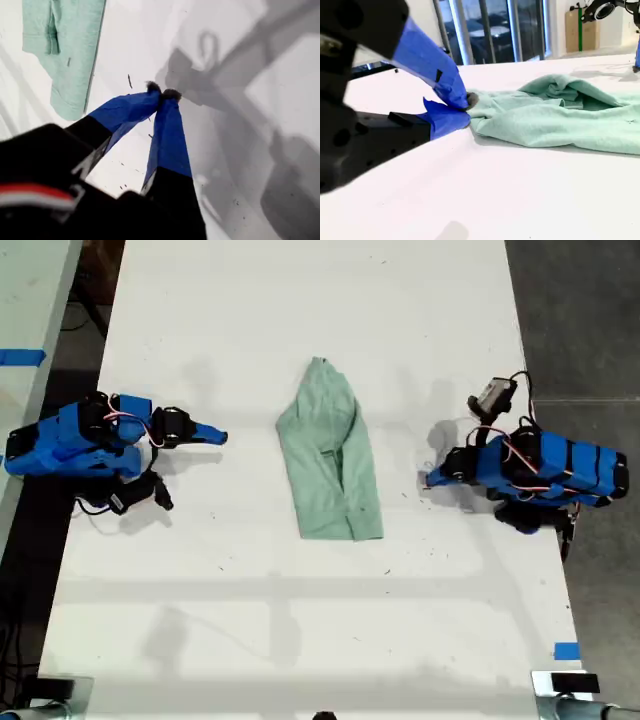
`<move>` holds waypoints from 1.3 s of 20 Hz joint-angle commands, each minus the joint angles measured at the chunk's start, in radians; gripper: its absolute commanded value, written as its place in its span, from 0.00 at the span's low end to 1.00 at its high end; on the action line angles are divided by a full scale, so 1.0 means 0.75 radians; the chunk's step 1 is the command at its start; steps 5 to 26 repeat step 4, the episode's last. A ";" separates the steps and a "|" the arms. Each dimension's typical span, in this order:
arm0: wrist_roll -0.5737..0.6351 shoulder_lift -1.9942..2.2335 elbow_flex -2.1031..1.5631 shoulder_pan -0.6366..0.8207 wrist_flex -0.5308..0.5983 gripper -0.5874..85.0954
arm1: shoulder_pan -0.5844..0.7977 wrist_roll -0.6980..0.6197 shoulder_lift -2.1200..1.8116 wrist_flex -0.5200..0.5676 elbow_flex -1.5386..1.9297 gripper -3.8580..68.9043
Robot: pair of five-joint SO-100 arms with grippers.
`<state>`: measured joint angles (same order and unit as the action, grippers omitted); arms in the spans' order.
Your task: Fold t shirt
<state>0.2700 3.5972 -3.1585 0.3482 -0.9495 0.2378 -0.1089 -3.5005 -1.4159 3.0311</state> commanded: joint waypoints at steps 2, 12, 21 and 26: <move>-0.035 0.012 0.006 0.016 -0.006 0.01 | -0.004 0.018 -0.012 -0.004 0.027 0.08; -0.035 0.012 0.006 0.016 -0.006 0.01 | -0.004 0.022 -0.012 -0.006 0.016 0.11; -0.035 0.012 0.006 0.016 -0.006 0.01 | -0.004 0.022 -0.012 -0.006 0.016 0.11; -0.035 0.012 0.006 0.016 -0.006 0.01 | -0.004 0.022 -0.012 -0.006 0.016 0.11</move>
